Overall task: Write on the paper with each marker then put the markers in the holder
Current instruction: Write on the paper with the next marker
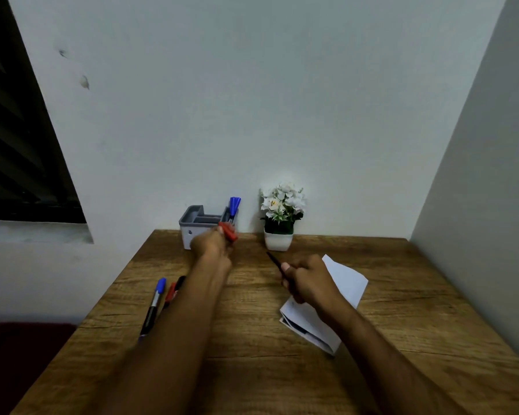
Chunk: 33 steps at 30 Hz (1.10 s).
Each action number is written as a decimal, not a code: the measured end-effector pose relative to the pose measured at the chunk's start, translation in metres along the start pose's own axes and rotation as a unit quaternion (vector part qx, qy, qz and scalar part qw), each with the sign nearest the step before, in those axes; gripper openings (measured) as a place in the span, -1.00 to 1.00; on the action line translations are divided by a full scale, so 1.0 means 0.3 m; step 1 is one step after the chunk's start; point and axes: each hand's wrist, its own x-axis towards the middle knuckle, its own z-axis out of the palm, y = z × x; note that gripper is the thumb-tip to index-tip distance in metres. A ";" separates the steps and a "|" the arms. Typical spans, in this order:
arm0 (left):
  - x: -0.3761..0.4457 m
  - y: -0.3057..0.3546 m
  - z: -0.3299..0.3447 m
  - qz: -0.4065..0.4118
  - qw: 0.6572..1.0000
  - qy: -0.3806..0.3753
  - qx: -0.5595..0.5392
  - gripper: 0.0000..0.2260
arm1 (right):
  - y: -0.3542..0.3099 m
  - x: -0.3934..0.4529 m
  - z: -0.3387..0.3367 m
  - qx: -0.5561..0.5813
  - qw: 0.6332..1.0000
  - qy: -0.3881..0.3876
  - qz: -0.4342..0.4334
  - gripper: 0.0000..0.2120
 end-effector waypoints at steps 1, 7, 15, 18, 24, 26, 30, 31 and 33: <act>0.012 0.004 -0.010 0.042 0.995 -0.001 0.086 -0.87 | 0.022 -0.004 -0.018 0.009 1.000 0.012 -0.002 -0.65; 0.003 -0.166 -0.015 0.228 0.825 -0.086 0.510 -0.85 | 0.058 0.005 -0.049 0.010 0.998 0.049 -0.042 -0.71; 0.008 -0.243 -0.039 0.250 0.760 -0.066 0.597 -0.77 | 0.067 -0.045 -0.123 0.123 0.991 0.038 -0.044 -0.91; -0.016 -0.251 -0.046 0.312 0.762 -0.076 0.563 -0.79 | 0.062 -0.052 -0.152 0.182 0.981 0.033 -0.063 -0.81; -0.095 -0.263 -0.046 0.357 0.709 -0.263 0.548 -0.89 | 0.088 -0.015 -0.202 0.337 0.940 0.017 -0.056 -0.75; -0.102 -0.275 -0.051 0.339 0.700 -0.290 0.558 -0.86 | 0.105 -0.017 -0.217 0.314 0.946 0.046 -0.063 -0.78; -0.109 -0.288 -0.064 0.314 0.679 -0.307 0.588 -0.76 | 0.140 -0.040 -0.217 0.249 0.963 0.070 -0.073 -0.87; -0.111 -0.289 -0.066 0.315 0.675 -0.307 0.591 -0.74 | 0.148 -0.043 -0.214 0.230 0.967 0.067 -0.081 -0.89; -0.118 -0.291 -0.071 0.326 0.660 -0.303 0.605 -0.72 | 0.163 -0.046 -0.207 0.187 0.976 0.053 -0.096 -0.92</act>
